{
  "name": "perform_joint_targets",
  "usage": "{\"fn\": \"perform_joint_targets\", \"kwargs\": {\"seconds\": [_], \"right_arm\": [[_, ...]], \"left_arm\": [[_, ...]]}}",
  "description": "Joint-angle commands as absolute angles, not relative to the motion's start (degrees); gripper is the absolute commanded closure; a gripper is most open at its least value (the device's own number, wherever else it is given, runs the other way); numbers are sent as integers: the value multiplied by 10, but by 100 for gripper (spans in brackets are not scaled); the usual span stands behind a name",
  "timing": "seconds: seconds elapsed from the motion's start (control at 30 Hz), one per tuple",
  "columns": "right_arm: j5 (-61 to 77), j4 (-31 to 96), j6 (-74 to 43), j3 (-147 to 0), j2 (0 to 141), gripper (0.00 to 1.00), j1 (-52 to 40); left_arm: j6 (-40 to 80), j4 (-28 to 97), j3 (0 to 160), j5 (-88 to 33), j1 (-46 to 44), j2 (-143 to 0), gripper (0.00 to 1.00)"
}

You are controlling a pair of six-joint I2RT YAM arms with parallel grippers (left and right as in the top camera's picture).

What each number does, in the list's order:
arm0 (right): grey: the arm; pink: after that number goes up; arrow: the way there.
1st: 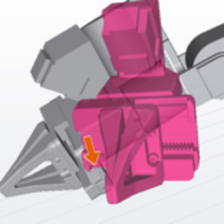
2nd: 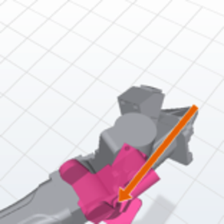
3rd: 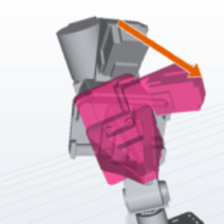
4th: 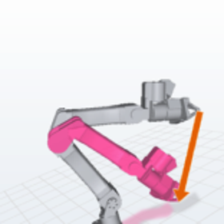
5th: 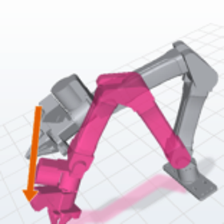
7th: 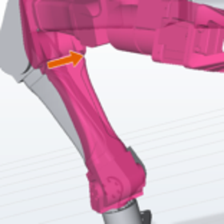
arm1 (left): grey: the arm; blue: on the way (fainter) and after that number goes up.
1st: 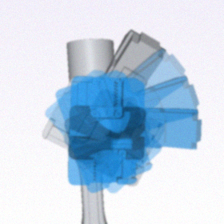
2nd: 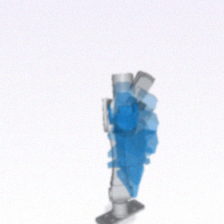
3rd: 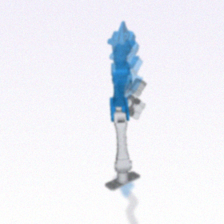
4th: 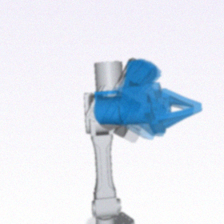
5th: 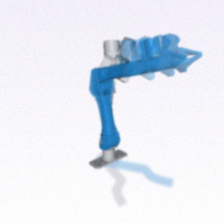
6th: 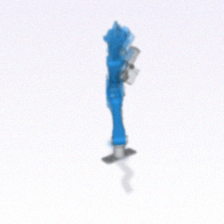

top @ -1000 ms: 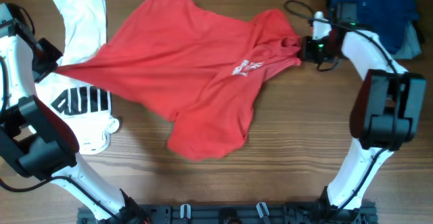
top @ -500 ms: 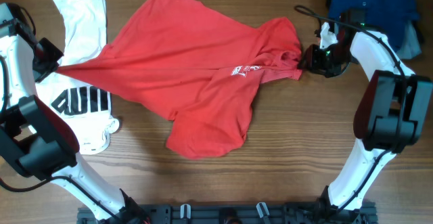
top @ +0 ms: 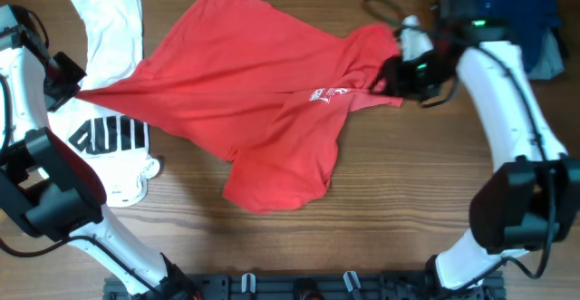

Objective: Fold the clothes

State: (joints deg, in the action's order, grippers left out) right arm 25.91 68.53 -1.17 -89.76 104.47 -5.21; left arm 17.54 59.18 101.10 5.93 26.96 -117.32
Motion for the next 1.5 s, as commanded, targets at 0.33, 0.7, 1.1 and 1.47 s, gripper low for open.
{"fn": "perform_joint_targets", "kwargs": {"seconds": [0.33,0.7,1.1,1.47], "right_arm": [[268,573,-138,-675,1050,54,-205],[171,467,-230,-606,1050,57,-252],[163,409,-226,-595,1055,75,-252],[135,476,-225,-612,985,96,-120]], "left_arm": [[185,592,1012,43,271,-1175,96],[185,594,1012,43,271,-1175,96],[185,594,1012,41,271,-1175,96],[182,628,1012,35,262,-1173,96]]}}
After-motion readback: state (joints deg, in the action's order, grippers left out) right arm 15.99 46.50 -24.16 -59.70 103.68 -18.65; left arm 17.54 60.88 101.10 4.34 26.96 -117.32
